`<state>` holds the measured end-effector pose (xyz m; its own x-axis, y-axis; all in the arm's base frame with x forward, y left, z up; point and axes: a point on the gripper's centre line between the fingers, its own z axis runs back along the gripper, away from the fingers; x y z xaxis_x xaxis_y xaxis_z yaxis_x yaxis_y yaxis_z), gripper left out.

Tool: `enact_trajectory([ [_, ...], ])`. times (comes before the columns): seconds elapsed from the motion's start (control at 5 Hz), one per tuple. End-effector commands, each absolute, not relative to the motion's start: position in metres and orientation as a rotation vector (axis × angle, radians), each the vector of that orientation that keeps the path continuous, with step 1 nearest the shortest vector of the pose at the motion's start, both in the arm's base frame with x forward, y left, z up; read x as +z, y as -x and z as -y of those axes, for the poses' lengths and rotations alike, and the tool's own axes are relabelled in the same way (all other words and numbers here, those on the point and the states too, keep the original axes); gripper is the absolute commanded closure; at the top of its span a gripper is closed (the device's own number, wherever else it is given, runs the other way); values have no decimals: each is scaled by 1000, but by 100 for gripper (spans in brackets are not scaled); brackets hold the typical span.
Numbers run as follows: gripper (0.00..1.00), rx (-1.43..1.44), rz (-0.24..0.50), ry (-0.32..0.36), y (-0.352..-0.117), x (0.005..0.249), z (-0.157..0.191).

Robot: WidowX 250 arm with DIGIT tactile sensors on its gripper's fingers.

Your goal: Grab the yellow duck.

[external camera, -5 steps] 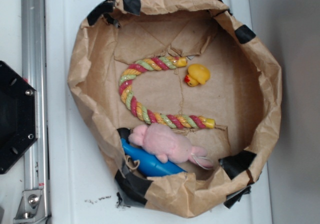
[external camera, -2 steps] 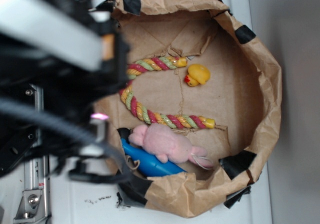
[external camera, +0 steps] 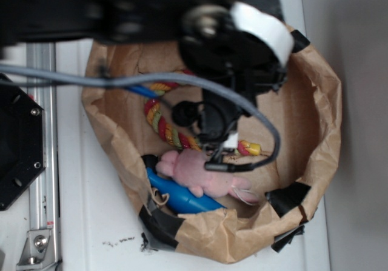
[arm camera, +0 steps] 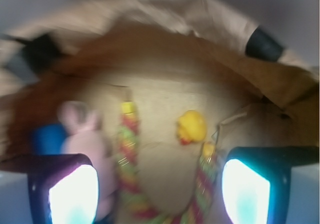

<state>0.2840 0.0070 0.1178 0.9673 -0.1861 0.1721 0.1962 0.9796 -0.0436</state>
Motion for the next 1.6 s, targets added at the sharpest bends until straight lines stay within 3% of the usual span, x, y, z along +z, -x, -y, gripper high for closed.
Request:
enact_trajectory([
  [0.0, 0, -297, 53, 150, -290, 30, 14],
  [0.2, 0, -262, 2, 103, -281, 2, -3],
  [0.4, 0, -188, 36, 60, -286, 9, -42],
  [0.6, 0, -171, 79, 38, -306, 17, -56],
  [0.8, 0, -190, 84, 22, -318, 20, -46],
  [1.0, 59, -206, 86, 24, -319, 19, -36],
  [1.2, 100, -213, 91, 29, -316, 18, -32],
  [1.4, 100, -215, 95, 37, -313, 23, -30],
])
